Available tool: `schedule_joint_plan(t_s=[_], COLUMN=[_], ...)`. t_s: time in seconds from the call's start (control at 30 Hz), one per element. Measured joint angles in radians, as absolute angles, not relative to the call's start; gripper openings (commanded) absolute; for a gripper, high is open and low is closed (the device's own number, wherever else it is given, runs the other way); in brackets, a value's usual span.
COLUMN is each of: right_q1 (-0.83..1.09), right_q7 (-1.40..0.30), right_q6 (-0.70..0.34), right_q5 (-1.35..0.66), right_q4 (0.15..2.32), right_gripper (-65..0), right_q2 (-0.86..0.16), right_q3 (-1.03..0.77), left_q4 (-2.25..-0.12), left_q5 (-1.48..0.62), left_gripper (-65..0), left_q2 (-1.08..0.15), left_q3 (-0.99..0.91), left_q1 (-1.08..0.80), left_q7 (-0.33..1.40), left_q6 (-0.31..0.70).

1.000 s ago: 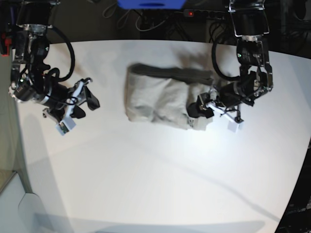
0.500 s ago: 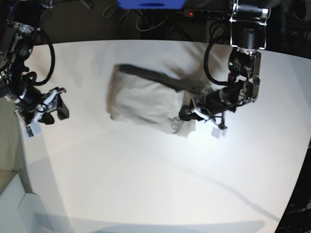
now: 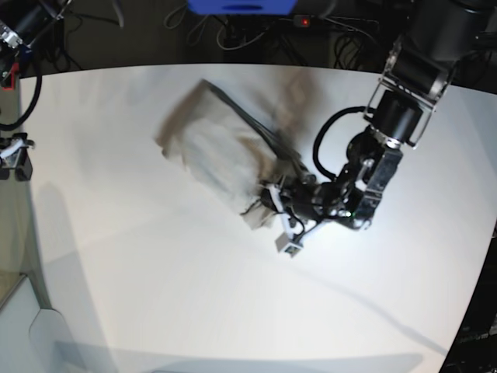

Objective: Layout the t-shirt on the table in an organized manner, then fold the t-shirt properly
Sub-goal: 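Flip the bundle over with the left gripper and press it flat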

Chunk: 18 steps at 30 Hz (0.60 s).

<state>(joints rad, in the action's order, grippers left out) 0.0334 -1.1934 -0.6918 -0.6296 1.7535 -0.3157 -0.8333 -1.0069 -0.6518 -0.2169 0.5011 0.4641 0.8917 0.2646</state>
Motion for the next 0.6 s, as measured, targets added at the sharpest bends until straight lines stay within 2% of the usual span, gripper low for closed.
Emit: schedule_joint_plan(t_s=[0.2, 0.33, 0.6], right_q1=[0.072, 0.089, 0.122], right_q7=[-1.193, -1.193, -1.193], right_q6=[-0.692, -0.692, -0.692], right_q5=[-0.632, -0.628, -0.625], right_q4=[1.753, 1.753, 1.753], right_gripper=[-30.6, -30.6, -30.6], right_q2=[-0.316, -0.316, -0.317], right_q3=[-0.890, -0.910, -0.950], left_q4=[-1.011, -0.996, -1.000], left_q5=[-0.350, -0.149, -0.073], left_gripper=[-64.7, -64.7, -64.7], left_q2=[-0.123, -0.060, -0.003], left_q3=[0.625, 0.693, 0.795], left_q1=[0.529, 0.529, 0.512], left_q7=[0.900, 0.803, 0.682], left_q6=[0.242, 0.228, 0.224])
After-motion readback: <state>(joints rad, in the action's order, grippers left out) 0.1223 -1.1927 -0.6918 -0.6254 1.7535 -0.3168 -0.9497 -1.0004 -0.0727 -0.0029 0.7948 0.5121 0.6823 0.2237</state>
